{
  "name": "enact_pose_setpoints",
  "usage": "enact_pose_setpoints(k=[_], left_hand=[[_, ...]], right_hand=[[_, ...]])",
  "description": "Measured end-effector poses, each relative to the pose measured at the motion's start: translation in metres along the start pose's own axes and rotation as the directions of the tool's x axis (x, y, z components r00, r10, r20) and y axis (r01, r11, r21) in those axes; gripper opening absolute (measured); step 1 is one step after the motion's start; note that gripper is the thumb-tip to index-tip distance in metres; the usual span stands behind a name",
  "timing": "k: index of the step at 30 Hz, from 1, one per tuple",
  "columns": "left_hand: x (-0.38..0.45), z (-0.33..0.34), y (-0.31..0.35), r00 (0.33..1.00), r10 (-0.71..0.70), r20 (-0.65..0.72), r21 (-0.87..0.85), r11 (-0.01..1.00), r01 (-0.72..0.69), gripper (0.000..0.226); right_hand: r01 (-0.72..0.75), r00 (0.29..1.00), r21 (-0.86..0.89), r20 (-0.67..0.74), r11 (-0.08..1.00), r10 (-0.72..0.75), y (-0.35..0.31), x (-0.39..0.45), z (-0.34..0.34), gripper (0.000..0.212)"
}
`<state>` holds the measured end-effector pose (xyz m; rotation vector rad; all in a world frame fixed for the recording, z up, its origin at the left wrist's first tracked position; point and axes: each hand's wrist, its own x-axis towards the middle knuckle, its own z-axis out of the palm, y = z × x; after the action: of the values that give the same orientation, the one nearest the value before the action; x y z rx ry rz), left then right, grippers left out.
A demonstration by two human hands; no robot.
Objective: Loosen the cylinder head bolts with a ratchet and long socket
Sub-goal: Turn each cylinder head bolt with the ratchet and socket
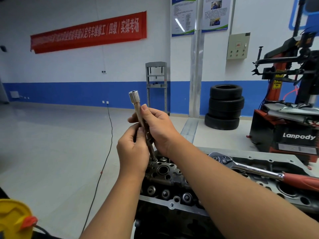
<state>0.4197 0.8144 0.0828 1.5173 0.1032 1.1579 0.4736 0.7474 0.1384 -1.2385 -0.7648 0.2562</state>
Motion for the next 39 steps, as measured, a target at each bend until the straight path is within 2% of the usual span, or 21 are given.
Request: enact_pose_setpoints(k=[6, 8, 12, 14, 16, 18, 21, 24, 29, 33, 35, 39], left_hand=[[-0.0014, -0.0012, 0.0023, 0.996, 0.073, -0.049, 0.057, 0.996, -0.070, 0.014], [-0.0011, -0.0008, 0.0012, 0.998, 0.057, -0.028, 0.041, 0.998, -0.056, 0.011], [-0.0007, 0.0012, 0.0013, 1.000, 0.009, 0.028, 0.043, 0.999, -0.010, 0.027], [-0.0013, 0.0006, 0.0029, 0.999, 0.028, 0.018, 0.074, 0.997, -0.029, 0.029], [-0.0017, -0.0002, 0.0036, 0.999, 0.050, 0.001, 0.087, 0.995, -0.050, 0.024], [-0.0014, -0.0015, 0.0032, 0.998, 0.058, -0.014, 0.083, 0.995, -0.057, 0.020], [0.0004, -0.0018, 0.0014, 1.000, 0.021, -0.008, 0.046, 0.999, -0.021, 0.017], [0.0005, -0.0002, 0.0006, 1.000, -0.011, 0.019, 0.043, 0.999, 0.011, 0.029], [-0.0009, -0.0019, 0.0037, 0.998, 0.055, -0.009, 0.085, 0.995, -0.054, 0.024], [0.0000, -0.0016, 0.0026, 1.000, 0.021, 0.006, 0.039, 0.999, -0.021, 0.023], [0.0002, -0.0004, 0.0016, 1.000, -0.002, 0.027, 0.036, 0.999, 0.001, 0.030], [0.0007, -0.0011, 0.0005, 0.999, 0.020, 0.031, 0.064, 0.998, -0.022, 0.026]], right_hand=[[0.025, 1.000, 0.021, 0.019, 0.999, -0.025, -0.0003, -0.0004, -0.0064, 0.022], [0.007, 1.000, 0.036, 0.007, 0.999, -0.007, -0.0006, -0.0011, -0.0044, 0.029], [-0.028, 1.000, 0.011, -0.010, 1.000, 0.028, -0.0012, 0.0001, -0.0008, 0.046], [-0.026, 1.000, 0.023, -0.002, 0.999, 0.026, -0.0023, -0.0011, -0.0024, 0.038], [0.004, 1.000, 0.025, 0.021, 1.000, -0.005, -0.0024, -0.0028, -0.0049, 0.024], [0.015, 0.999, 0.034, 0.030, 0.999, -0.016, -0.0011, -0.0032, -0.0051, 0.018], [-0.005, 1.000, 0.024, 0.013, 1.000, 0.005, 0.0000, -0.0025, -0.0018, 0.030], [-0.019, 1.000, 0.002, -0.011, 1.000, 0.019, -0.0007, -0.0008, -0.0011, 0.044], [0.007, 1.000, 0.021, 0.016, 1.000, -0.007, 0.0016, 0.0003, -0.0053, 0.029], [-0.008, 1.000, 0.038, -0.005, 0.999, 0.008, 0.0026, 0.0017, -0.0018, 0.044], [-0.022, 1.000, 0.021, -0.017, 1.000, 0.022, 0.0022, 0.0030, -0.0024, 0.048], [0.001, 1.000, 0.036, -0.012, 0.999, -0.001, 0.0021, 0.0010, -0.0048, 0.029]])
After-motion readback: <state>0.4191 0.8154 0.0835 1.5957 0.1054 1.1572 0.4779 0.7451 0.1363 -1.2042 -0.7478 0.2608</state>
